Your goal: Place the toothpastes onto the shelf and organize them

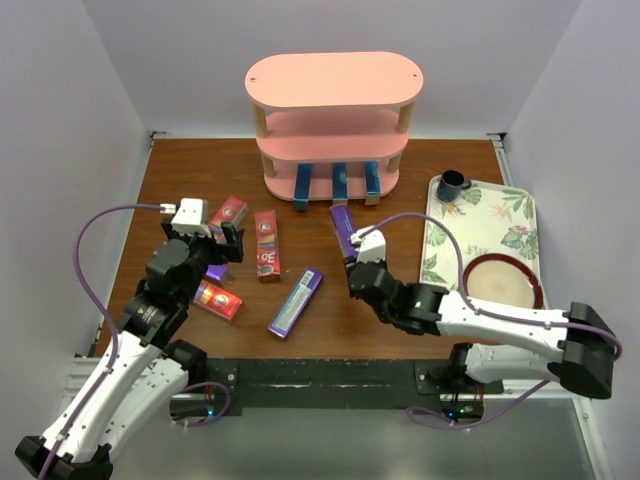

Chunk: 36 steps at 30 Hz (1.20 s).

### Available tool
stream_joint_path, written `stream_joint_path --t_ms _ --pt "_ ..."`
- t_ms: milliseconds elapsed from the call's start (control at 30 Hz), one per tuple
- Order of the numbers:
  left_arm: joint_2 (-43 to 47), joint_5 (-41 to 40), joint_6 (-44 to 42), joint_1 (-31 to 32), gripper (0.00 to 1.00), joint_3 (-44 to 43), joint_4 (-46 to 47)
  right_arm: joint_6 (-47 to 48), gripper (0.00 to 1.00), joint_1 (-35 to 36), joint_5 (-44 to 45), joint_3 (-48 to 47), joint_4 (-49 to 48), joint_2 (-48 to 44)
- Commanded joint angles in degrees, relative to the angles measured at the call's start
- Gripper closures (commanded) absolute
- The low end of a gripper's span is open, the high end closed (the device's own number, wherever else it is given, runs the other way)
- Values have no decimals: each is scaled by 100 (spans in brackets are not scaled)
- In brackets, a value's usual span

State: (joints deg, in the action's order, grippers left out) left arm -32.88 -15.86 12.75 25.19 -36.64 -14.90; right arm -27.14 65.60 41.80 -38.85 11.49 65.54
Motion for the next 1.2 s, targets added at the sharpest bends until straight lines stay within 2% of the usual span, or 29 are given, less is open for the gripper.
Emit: stream_joint_path --t_ms 0,67,167,300,500,733,900,1167 --pt "-16 91 -98 12 4 43 241 725 70 -407 -250 -921 802 -515" --pt "-8 92 -98 12 4 43 233 867 68 -899 -740 -1282 916 -542" --pt "-8 100 -98 12 4 43 224 1210 68 -1444 -1015 -1730 856 -411" --pt "-8 109 -98 12 4 43 233 1693 67 -2032 -1113 -2432 715 160" --pt "1 118 -98 12 4 52 224 1809 67 -2867 -1621 -3285 416 1179" --pt "10 127 -106 12 4 52 233 1852 66 -3413 -2087 -4200 30 2085" --pt "10 162 -106 12 4 52 233 1922 64 -3686 -2246 -4885 20 2700" --pt "10 179 -115 12 4 52 242 1993 60 -3941 -2290 -5484 143 3325"
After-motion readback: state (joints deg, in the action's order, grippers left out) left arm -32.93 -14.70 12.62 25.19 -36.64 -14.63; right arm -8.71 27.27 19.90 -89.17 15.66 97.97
